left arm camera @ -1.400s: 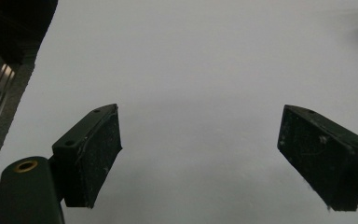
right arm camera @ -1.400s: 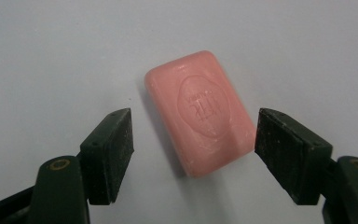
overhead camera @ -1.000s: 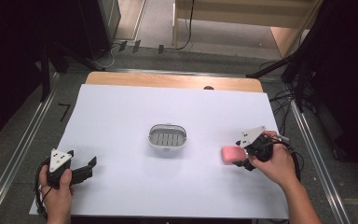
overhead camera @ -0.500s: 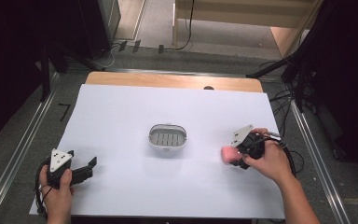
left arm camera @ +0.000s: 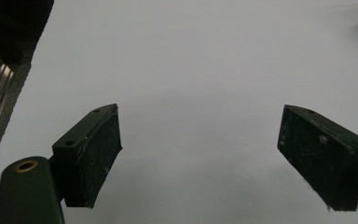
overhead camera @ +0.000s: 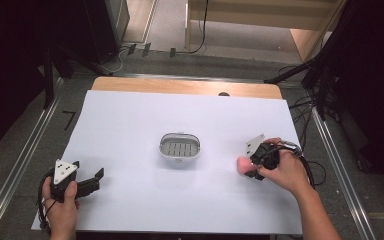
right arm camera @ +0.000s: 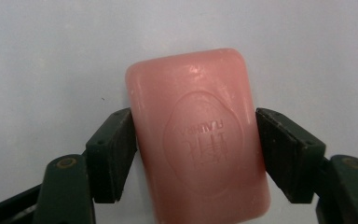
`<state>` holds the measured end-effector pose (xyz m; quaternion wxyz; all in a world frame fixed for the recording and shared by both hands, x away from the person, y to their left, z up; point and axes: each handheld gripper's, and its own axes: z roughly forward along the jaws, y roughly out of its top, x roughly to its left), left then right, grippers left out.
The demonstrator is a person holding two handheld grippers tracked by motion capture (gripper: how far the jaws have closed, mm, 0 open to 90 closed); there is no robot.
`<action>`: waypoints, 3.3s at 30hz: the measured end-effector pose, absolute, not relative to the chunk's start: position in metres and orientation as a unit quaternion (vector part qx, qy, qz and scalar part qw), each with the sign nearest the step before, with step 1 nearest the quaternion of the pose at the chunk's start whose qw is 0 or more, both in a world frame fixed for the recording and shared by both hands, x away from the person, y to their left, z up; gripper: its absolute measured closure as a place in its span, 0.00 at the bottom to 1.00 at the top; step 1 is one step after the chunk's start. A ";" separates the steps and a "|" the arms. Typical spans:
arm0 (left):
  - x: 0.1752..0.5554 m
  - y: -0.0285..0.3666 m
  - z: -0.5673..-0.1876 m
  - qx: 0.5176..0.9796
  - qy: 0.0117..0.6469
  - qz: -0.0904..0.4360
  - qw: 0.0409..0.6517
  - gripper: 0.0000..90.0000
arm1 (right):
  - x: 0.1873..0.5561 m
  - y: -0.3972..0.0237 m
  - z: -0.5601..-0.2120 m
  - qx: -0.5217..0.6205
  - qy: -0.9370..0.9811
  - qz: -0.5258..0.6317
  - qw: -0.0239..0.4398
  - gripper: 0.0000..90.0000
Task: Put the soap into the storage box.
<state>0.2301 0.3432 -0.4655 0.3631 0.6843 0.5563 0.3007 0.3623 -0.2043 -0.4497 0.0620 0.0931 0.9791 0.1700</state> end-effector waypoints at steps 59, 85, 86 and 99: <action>0.229 0.344 -0.465 0.675 0.563 0.308 0.363 0.15 | 0.372 -0.126 -0.398 0.120 0.971 0.205 0.036 0.43; 0.228 0.342 -0.465 0.672 0.566 0.319 0.355 0.15 | 0.383 -0.077 -0.381 0.101 0.970 0.219 0.026 0.43; 0.228 0.342 -0.465 0.672 0.566 0.319 0.355 0.15 | 0.384 -0.075 -0.380 0.098 0.971 0.218 0.027 0.43; 0.229 0.342 -0.465 0.674 0.565 0.317 0.355 0.15 | 0.388 -0.046 -0.377 0.076 0.972 0.221 0.027 0.43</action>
